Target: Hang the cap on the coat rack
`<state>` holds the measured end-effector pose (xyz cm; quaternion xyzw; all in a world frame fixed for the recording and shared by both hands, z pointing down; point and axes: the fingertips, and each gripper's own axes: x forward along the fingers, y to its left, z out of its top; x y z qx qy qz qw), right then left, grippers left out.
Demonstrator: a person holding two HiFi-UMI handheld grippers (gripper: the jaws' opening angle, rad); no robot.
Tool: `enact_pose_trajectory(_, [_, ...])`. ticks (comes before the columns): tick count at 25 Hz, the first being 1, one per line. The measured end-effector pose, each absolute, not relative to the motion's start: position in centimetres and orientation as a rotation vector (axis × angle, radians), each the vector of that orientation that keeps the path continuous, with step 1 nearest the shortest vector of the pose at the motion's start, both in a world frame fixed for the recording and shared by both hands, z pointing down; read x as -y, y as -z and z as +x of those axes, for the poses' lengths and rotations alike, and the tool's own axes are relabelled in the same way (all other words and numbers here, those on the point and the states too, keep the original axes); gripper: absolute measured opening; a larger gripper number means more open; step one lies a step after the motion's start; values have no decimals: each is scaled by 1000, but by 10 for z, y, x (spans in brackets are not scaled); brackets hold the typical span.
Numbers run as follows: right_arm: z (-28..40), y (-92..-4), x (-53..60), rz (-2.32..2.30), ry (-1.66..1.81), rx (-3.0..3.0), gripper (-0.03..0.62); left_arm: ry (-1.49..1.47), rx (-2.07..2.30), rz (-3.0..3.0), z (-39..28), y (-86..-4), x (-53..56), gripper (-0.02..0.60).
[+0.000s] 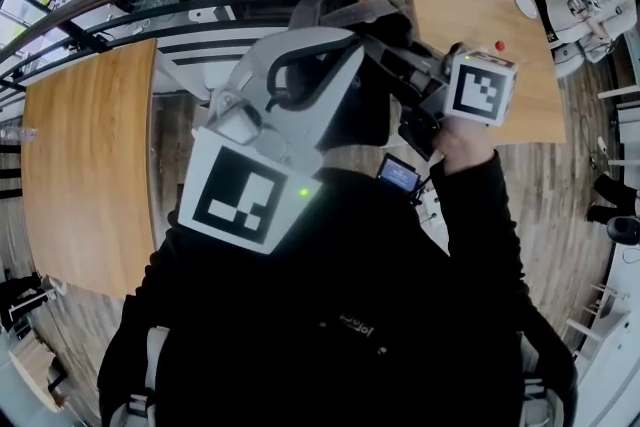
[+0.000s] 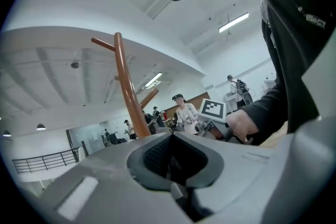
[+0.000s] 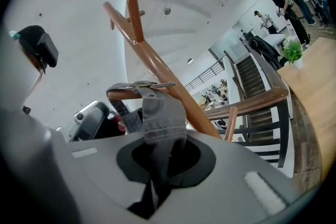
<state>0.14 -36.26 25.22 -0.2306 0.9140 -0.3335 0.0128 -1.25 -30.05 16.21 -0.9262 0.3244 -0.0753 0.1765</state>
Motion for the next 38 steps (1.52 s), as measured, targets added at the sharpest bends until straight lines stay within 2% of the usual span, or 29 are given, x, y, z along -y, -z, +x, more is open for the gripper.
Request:
enact_pose_trajectory(13, [5, -247, 366, -805, 1025, -2807, 28, 292, -879, -2769, 12, -191, 300, 3])
enact_pose_trajectory(17, [11, -249, 364, -812, 1011, -2821, 28, 237, -1027, -2708, -5, -170, 322, 0])
enact_pose_trajectory(38, [24, -264, 366, -1002, 942, -2870, 34, -83, -995, -2944, -18, -170, 333, 2])
